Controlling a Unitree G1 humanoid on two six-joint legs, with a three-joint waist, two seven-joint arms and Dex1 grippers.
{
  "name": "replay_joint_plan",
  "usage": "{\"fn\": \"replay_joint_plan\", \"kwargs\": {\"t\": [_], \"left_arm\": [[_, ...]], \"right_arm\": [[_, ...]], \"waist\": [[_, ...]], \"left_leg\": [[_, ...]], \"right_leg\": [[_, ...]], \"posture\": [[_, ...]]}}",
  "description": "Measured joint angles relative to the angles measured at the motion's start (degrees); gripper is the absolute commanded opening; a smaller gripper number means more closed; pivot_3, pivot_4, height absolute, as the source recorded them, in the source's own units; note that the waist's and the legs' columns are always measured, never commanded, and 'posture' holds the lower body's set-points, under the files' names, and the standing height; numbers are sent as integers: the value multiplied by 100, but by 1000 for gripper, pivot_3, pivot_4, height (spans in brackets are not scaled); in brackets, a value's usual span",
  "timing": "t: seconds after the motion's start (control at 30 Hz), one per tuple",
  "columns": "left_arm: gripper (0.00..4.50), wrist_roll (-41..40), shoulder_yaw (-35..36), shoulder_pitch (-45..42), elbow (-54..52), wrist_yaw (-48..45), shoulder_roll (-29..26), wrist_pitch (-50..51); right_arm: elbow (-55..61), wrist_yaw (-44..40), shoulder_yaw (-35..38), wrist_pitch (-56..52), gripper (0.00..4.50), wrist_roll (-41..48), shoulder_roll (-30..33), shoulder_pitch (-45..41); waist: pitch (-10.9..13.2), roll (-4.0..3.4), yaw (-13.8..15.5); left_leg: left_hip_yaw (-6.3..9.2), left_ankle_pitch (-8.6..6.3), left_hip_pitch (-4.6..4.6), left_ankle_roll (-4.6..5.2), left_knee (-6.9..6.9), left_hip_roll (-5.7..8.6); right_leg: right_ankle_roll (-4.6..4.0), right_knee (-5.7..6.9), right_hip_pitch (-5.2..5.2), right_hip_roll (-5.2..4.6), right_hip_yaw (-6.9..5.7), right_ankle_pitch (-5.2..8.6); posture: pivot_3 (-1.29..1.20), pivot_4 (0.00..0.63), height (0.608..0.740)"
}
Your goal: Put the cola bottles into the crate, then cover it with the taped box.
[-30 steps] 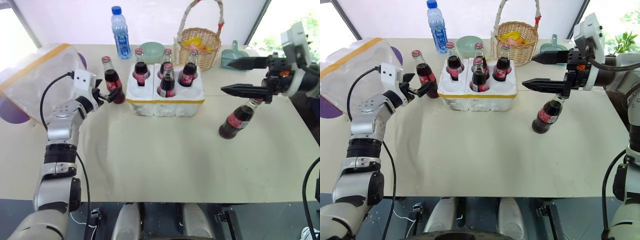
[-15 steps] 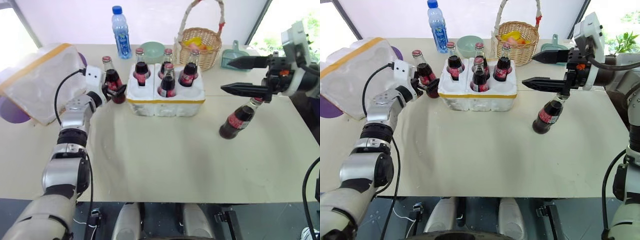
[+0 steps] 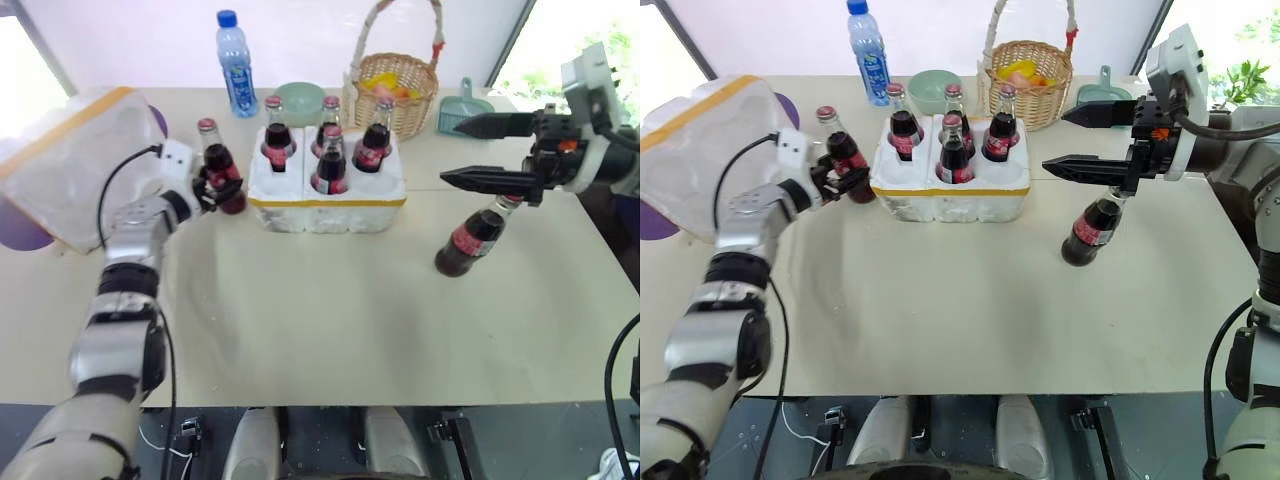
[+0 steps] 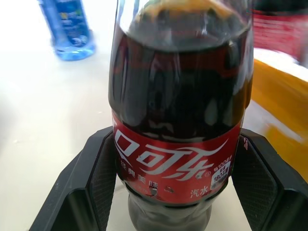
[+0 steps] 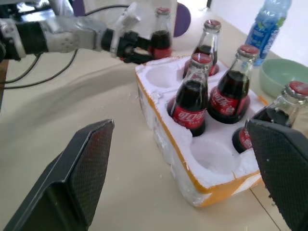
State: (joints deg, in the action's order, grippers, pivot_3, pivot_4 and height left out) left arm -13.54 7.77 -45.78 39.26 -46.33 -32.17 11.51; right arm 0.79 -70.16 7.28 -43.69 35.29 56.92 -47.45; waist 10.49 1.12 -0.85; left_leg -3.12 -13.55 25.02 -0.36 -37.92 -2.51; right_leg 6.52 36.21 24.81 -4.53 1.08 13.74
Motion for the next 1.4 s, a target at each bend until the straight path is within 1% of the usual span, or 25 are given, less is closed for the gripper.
{"fn": "replay_joint_plan", "kwargs": {"t": [0.07,0.13,0.2,0.27,0.33,0.43,0.53,0.6,0.67,0.73,0.93,1.17,1.2,1.23,1.27,1.4], "left_arm": [[2748,-427,15,425,-1086,-426,-348,846],[2748,-870,42,645,-2030,-733,-615,1509],[2748,-1211,167,640,-2630,-828,-725,1923],[2748,-1483,279,374,-2783,-781,-704,2273],[2748,-1627,335,33,-2787,-664,-609,2453],[2748,-1613,289,-417,-2607,-544,-343,2343],[2748,-1228,11,-933,-1873,-331,56,1932],[2748,-971,-212,-1109,-1430,-313,288,1658],[2748,-787,-463,-1123,-1172,-364,447,1488],[2748,-676,-547,-1123,-1015,-397,522,1396],[2748,-494,-618,-1067,-1019,-467,520,1301],[2748,97,-990,-884,-904,-378,526,842],[3812,159,-1023,-856,-844,-356,547,784],[4194,186,-1036,-832,-753,-318,597,757],[4405,186,-1025,-821,-674,-290,660,706],[4405,193,-982,-841,-438,-181,779,427]], "right_arm": [[0,-15,1,-28,4500,6,6,3],[-5,-7,-2,13,4500,-16,-14,6],[-5,4,-6,68,4500,-29,-38,6],[-3,8,-7,93,4500,-39,-42,7],[1,10,-9,142,4500,-56,-51,14],[-1,25,-13,178,4500,-77,-65,36],[7,67,-11,177,4500,-75,-72,60],[37,95,-2,174,4500,-69,-70,112],[51,138,0,157,4500,-68,-69,197],[57,177,3,152,4500,-68,-68,236],[138,281,93,148,4500,-54,-57,346],[133,379,100,173,4500,-65,-61,415],[128,392,100,182,4500,-68,-61,414],[120,402,100,195,4500,-74,-62,414],[115,408,100,202,4500,-79,-64,414],[109,410,72,288,4500,-130,-68,410]], "waist": [[1,-1,-4],[2,-1,26],[2,-1,77],[2,0,126],[2,0,160],[2,0,165],[2,0,159],[2,0,154],[3,1,127],[4,2,104],[3,1,140],[3,1,129],[3,1,113],[3,0,104],[3,0,104],[-1,-5,140]], "left_leg": [[4,4,29,-5,-8,-1],[7,6,38,-8,-16,0],[9,7,36,-9,-21,2],[10,7,35,-9,-27,3],[10,7,35,-9,-30,5],[11,7,35,-8,-29,8],[11,7,34,-7,-29,10],[11,7,34,-7,-29,11],[10,7,35,-6,-28,11],[10,7,36,-6,-24,9],[11,7,35,-7,-27,9],[11,7,33,-6,-27,9],[11,7,31,-6,-27,9],[11,7,30,-6,-26,8],[11,7,31,-6,-26,8],[12,7,26,-6,-30,9]], "right_leg": [[0,13,29,2,-1,0],[0,18,37,1,-2,0],[0,14,27,-1,-5,-1],[0,10,23,-1,-5,-1],[1,9,19,-1,-5,-1],[12,1,15,-1,-4,-7],[16,1,14,-1,-5,-10],[16,-1,14,-1,-4,-10],[17,-2,17,-1,-3,-10],[17,0,22,1,-3,-10],[17,3,19,1,-2,-10],[16,3,18,1,-2,-10],[16,3,18,1,-2,-10],[16,4,18,2,-2,-10],[16,5,18,2,-3,-10],[16,5,9,1,-2,-10]], "posture": [[0,150,740],[0,150,740],[0,150,740],[0,150,740],[0,150,740],[0,150,740],[0,150,740],[0,150,740],[0,150,740],[0,150,740],[0,150,740],[0,150,740],[0,150,740],[0,150,740],[0,150,740],[0,150,740]]}}
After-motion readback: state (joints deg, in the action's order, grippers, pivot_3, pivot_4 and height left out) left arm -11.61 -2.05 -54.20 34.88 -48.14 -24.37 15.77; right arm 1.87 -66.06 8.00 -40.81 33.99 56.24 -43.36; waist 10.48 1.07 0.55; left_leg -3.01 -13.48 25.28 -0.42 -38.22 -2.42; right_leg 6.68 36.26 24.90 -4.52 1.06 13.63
